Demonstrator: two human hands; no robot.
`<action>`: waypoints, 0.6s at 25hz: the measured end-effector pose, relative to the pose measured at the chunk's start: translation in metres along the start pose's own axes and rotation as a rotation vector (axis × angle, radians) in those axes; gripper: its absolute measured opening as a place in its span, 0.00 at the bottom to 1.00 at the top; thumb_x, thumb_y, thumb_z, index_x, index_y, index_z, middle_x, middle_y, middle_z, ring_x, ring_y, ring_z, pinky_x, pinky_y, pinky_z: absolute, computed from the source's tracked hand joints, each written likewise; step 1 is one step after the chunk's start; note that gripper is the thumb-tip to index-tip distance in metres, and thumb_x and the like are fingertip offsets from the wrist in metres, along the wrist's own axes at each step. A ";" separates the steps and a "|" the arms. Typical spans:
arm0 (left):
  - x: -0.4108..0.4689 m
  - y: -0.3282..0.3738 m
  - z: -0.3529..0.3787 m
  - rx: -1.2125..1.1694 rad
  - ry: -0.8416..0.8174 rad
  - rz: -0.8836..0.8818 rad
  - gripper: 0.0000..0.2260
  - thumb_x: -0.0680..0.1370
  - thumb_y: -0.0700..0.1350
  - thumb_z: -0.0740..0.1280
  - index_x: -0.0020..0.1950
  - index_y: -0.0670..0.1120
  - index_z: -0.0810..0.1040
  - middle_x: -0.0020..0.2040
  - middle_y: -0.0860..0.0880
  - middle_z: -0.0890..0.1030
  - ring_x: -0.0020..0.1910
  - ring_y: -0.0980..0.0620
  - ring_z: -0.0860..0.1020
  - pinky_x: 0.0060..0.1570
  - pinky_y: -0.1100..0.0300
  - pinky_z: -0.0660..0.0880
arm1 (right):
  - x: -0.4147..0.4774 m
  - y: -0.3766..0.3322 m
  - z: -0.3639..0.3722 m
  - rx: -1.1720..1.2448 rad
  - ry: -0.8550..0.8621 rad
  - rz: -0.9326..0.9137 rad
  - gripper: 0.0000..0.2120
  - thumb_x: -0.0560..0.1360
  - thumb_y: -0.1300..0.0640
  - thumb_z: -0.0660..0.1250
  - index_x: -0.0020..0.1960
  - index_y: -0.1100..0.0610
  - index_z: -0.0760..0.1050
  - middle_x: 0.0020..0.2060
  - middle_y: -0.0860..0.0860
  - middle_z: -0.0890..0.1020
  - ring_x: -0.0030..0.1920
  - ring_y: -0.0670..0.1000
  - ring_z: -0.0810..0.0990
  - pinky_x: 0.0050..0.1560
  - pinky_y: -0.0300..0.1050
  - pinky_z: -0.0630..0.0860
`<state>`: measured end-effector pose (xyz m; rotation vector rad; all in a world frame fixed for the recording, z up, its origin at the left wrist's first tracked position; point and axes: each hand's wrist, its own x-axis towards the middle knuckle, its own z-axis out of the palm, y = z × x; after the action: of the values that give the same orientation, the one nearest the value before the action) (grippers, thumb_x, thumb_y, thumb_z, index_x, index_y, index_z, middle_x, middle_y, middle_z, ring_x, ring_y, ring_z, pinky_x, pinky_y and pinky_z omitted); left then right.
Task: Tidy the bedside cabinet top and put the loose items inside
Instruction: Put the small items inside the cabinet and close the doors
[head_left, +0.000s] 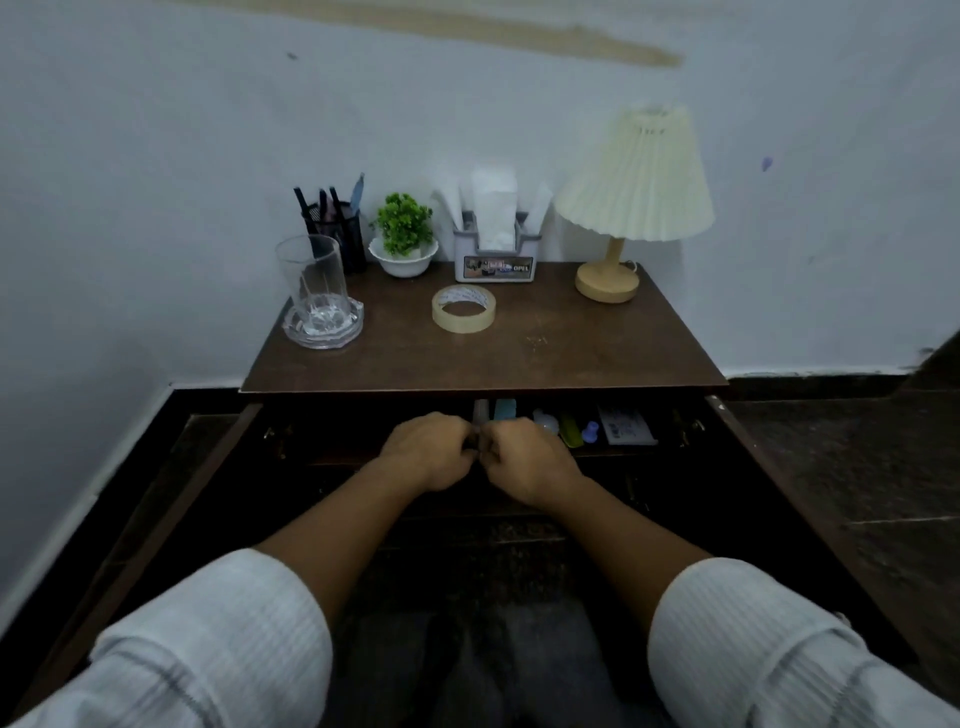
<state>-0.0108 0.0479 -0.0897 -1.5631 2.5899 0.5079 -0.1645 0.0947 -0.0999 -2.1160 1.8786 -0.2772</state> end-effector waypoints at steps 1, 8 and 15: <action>-0.009 0.001 -0.014 0.011 0.056 0.006 0.11 0.79 0.53 0.63 0.55 0.53 0.81 0.53 0.48 0.82 0.50 0.46 0.81 0.48 0.52 0.79 | -0.001 -0.008 -0.014 0.004 0.030 -0.016 0.04 0.77 0.54 0.63 0.44 0.52 0.75 0.42 0.53 0.81 0.43 0.57 0.80 0.36 0.48 0.72; -0.013 -0.011 -0.051 -0.041 0.484 -0.006 0.09 0.79 0.52 0.64 0.51 0.50 0.80 0.51 0.49 0.81 0.54 0.46 0.79 0.47 0.54 0.75 | 0.028 -0.022 -0.047 0.071 0.388 -0.066 0.04 0.77 0.53 0.65 0.45 0.53 0.75 0.42 0.49 0.81 0.43 0.52 0.78 0.41 0.47 0.74; 0.051 -0.026 -0.047 -0.114 0.471 -0.055 0.24 0.81 0.51 0.62 0.76 0.49 0.67 0.75 0.46 0.69 0.73 0.43 0.68 0.69 0.46 0.67 | 0.095 0.001 -0.038 -0.041 0.324 0.035 0.30 0.77 0.43 0.63 0.75 0.53 0.64 0.66 0.58 0.74 0.65 0.61 0.74 0.63 0.59 0.73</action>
<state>-0.0079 -0.0212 -0.0637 -1.9949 2.8756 0.3158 -0.1662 -0.0030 -0.0701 -2.1669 2.1098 -0.6116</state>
